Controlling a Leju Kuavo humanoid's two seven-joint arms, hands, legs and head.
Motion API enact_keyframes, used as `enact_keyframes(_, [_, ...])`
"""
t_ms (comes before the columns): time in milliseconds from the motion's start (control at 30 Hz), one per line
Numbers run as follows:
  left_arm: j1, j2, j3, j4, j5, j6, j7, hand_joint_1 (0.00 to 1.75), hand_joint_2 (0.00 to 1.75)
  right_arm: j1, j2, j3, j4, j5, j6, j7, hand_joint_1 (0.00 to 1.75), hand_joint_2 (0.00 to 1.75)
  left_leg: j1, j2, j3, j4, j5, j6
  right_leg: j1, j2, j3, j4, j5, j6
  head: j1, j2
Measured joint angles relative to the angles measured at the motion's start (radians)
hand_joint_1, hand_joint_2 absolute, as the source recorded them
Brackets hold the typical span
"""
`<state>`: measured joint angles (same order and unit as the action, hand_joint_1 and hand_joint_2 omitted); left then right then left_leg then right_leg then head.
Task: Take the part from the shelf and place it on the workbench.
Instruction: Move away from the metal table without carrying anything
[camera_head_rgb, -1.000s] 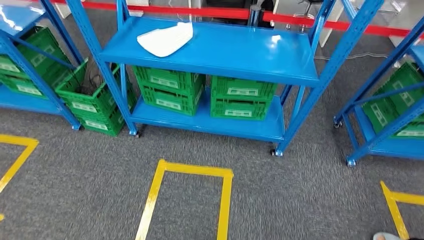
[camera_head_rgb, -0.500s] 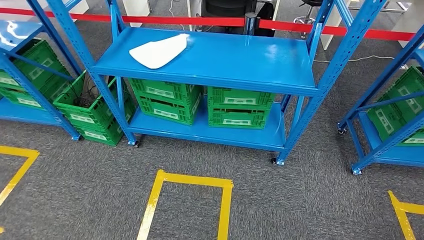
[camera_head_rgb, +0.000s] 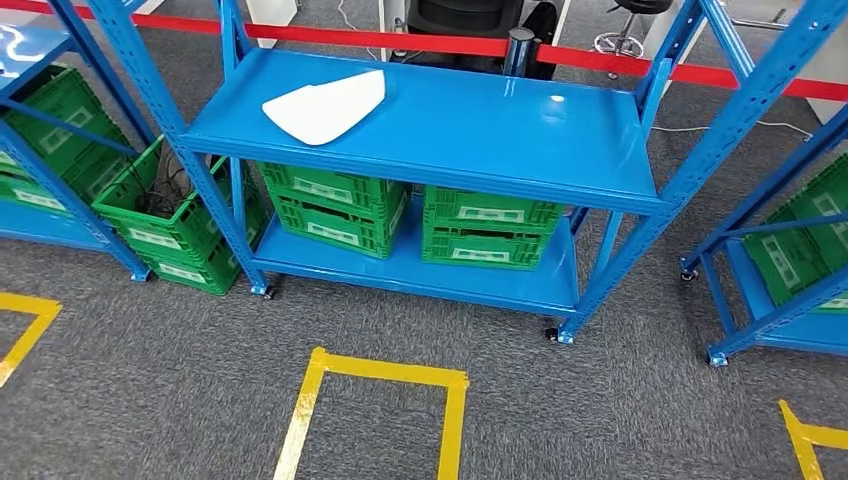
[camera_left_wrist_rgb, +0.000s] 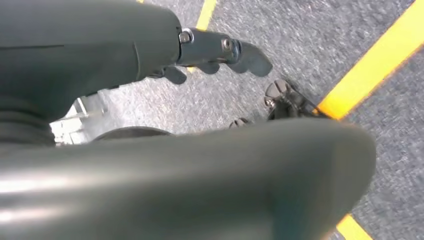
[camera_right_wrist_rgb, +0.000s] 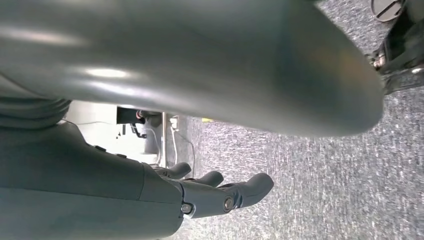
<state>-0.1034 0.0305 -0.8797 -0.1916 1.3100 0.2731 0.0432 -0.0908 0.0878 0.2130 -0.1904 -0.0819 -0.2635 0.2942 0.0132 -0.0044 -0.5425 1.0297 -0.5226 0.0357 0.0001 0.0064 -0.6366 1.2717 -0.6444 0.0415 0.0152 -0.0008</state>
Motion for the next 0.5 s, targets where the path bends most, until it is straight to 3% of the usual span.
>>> enact_keyframes(67, [0.002, 0.0, 0.0, 0.0, -0.006, -0.001, 0.001, 0.0, 0.0, 0.003, -0.001, 0.0, 0.0, -0.013, 0.006, -0.001, 0.0, 0.0, -0.003, -0.002, 0.02, 0.0, -0.016, 0.0, 0.001, 0.0, -0.032, -0.004, 0.007, -0.005, 0.009, 0.0])
enact_keyframes(100, [0.003, 0.0, -0.001, 0.0, -0.011, -0.003, 0.002, 0.0, 0.0, 0.004, -0.002, 0.0, 0.0, -0.022, 0.011, -0.003, 0.0, 0.0, -0.005, -0.003, 0.032, -0.001, -0.024, 0.0, 0.003, 0.0, -0.029, -0.045, 0.038, -0.011, 0.013, 0.0])
enact_keyframes(167, [0.003, -0.001, -0.003, 0.0, -0.024, -0.011, 0.006, 0.0, 0.0, 0.006, -0.009, 0.0, 0.0, -0.04, 0.023, -0.008, 0.0, 0.0, -0.008, -0.002, 0.051, -0.005, -0.04, 0.0, 0.01, 0.001, -0.008, -0.152, 0.131, -0.03, 0.02, 0.0])
enact_keyframes(200, [0.003, 0.0, -0.005, 0.0, -0.031, -0.017, 0.009, 0.0, 0.0, 0.006, -0.012, 0.0, 0.0, -0.047, 0.029, -0.011, 0.0, 0.0, -0.008, -0.004, 0.061, -0.009, -0.046, -0.002, 0.016, 0.001, -0.004, -0.182, 0.146, -0.039, 0.019, 0.0])
enact_keyframes(300, [0.0, 0.003, -0.01, -0.001, -0.047, -0.034, 0.018, 0.0, 0.0, 0.006, -0.021, 0.0, 0.0, -0.063, 0.038, -0.018, 0.0, 0.0, -0.002, -0.003, 0.085, -0.008, -0.054, -0.02, 0.033, 0.005, 0.014, -0.217, 0.127, -0.064, 0.023, 0.0])
enact_keyframes(367, [0.0, 0.006, -0.015, -0.001, -0.054, -0.04, 0.02, 0.0, 0.0, 0.008, -0.026, 0.0, 0.0, -0.067, 0.04, -0.021, 0.0, 0.0, -0.004, 0.0, 0.098, 0.017, -0.062, -0.028, 0.028, 0.003, 0.05, -0.244, 0.149, -0.074, 0.027, 0.0])
enact_keyframes(433, [-0.002, 0.008, -0.021, -0.001, -0.057, -0.044, 0.021, 0.0, 0.0, 0.008, -0.031, 0.0, 0.0, -0.068, 0.04, -0.021, 0.0, 0.0, -0.003, 0.0, 0.064, 0.087, -0.097, -0.034, 0.021, -0.001, 0.088, -0.254, 0.153, -0.08, 0.019, 0.0])
enact_keyframes(500, [-0.007, 0.009, -0.025, -0.001, -0.059, -0.046, 0.022, 0.0, 0.0, 0.004, -0.033, 0.0, 0.0, -0.068, 0.04, -0.022, 0.0, 0.0, -0.001, 0.0, -0.013, 0.194, -0.144, -0.041, 0.021, -0.001, 0.099, -0.254, 0.144, -0.082, 0.009, 0.0])
